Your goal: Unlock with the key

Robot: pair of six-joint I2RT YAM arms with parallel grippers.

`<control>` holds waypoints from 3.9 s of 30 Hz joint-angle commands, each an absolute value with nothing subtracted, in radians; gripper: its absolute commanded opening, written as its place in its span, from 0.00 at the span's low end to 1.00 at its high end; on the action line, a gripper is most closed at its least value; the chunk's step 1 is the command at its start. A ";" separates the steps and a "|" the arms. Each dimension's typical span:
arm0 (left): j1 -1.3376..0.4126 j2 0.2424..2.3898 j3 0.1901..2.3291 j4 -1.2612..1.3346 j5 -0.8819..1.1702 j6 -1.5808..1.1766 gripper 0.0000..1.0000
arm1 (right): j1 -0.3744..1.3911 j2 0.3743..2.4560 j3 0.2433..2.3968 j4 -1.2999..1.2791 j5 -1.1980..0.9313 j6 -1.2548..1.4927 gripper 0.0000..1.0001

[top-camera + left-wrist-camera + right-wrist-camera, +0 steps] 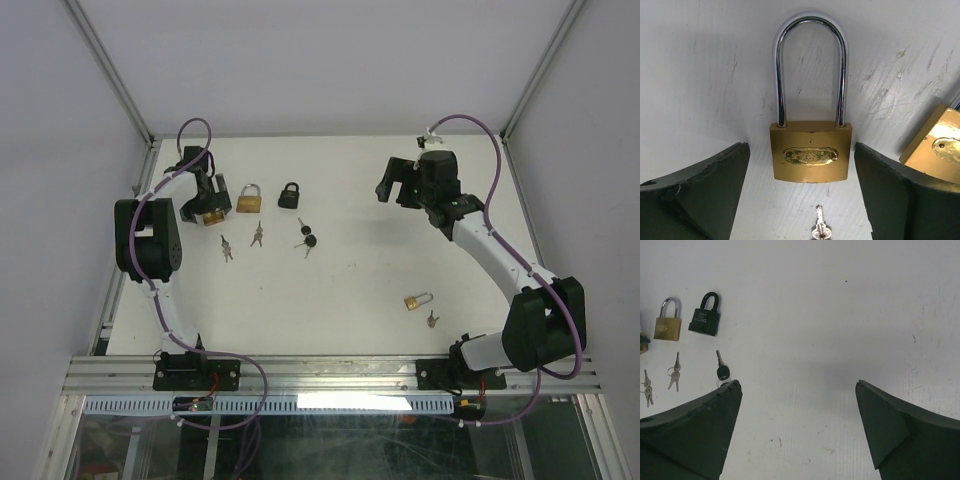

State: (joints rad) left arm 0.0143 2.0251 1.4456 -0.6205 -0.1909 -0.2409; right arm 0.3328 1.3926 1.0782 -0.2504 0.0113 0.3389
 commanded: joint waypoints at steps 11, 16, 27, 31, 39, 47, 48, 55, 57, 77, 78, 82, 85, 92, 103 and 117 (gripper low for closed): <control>0.016 2.056 1.461 -0.703 -0.135 -0.244 0.32 | 0.339 1.347 1.116 -0.227 0.045 0.335 1.00; 0.017 2.031 1.464 -0.702 -0.129 -0.234 0.00 | 0.339 1.338 1.129 -0.225 0.034 0.333 1.00; 0.016 1.626 1.265 -0.419 -0.024 -0.048 0.00 | 0.380 1.362 1.260 -0.193 -0.329 0.405 0.95; -0.001 1.367 1.082 -0.195 0.184 0.079 0.00 | 0.469 1.425 1.345 -0.111 -0.449 0.494 0.90; -0.145 1.001 0.778 0.161 0.559 0.155 0.00 | 0.725 1.600 1.637 -0.134 -0.327 0.496 0.87; -0.228 0.958 0.761 0.211 0.633 0.199 0.00 | 0.819 1.689 1.767 -0.260 -0.184 0.421 0.83; -0.231 0.954 0.758 0.217 0.639 0.207 0.00 | 0.819 1.688 1.764 -0.262 -0.171 0.424 0.78; -0.233 0.944 0.748 0.220 0.664 0.227 0.00 | 0.823 1.696 1.756 -0.238 -0.152 0.437 0.38; -0.233 0.949 0.751 0.221 0.665 0.223 0.00 | 0.826 1.704 1.758 -0.246 -0.160 0.443 0.21; -0.213 1.109 0.801 -0.196 0.045 -0.075 0.99 | 1.046 1.437 1.118 -0.472 0.907 0.776 0.00; -0.210 1.125 0.809 -0.220 -0.013 -0.100 0.98 | 1.063 1.456 1.103 -0.475 0.939 0.812 0.00; -0.184 1.208 0.837 -0.331 -0.154 -0.194 0.95 | 1.119 1.541 1.077 -0.515 1.031 0.964 0.00; -0.147 1.258 0.845 -0.359 -0.180 -0.248 0.94 | 1.146 1.577 1.079 -0.567 1.025 1.045 0.00; -0.086 1.303 0.815 -0.337 -0.131 -0.298 0.90 | 1.160 1.521 1.005 -0.507 0.984 1.026 0.00; -0.083 1.400 0.833 -0.311 -0.128 -0.309 0.87 | 1.160 1.469 0.998 -0.521 0.948 0.924 0.66; -0.082 1.619 0.929 -0.356 -0.166 -0.339 0.48 | 1.160 1.356 1.060 -0.576 1.018 0.880 0.99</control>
State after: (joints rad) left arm -0.0853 1.5909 0.8806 -0.3630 -0.1303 -0.3107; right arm 1.1557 1.4303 1.0222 -0.5816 0.9478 0.8799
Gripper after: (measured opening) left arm 0.562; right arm 0.991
